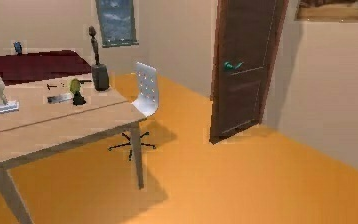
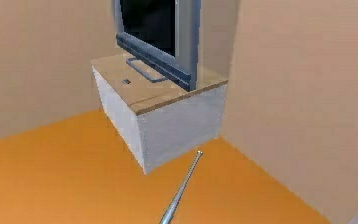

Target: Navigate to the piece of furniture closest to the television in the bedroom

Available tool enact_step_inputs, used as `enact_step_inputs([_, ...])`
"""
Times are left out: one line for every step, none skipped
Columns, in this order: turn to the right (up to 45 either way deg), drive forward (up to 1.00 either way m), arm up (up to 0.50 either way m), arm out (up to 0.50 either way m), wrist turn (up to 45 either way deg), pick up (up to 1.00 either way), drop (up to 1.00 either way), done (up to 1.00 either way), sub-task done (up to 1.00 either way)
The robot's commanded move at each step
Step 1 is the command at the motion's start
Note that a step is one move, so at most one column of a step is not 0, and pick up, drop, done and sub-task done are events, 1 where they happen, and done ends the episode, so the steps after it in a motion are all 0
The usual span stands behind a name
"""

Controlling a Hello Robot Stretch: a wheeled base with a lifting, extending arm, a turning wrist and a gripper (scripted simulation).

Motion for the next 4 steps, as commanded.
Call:
enact_step_inputs([0.0, 0.40, 0.00, 0.00, 0.0, 0.00, 0.00, 0.00, 0.00])
enact_step_inputs([33.0, 0.00, 0.00, 0.00, 0.0, 0.00, 0.00, 0.00, 0.00])
enact_step_inputs([0.0, 0.70, 0.00, 0.00, 0.0, 0.00, 0.00, 0.00, 0.00])
enact_step_inputs([-45.0, 0.00, 0.00, 0.00, 0.0, 0.00, 0.00, 0.00, 0.00])
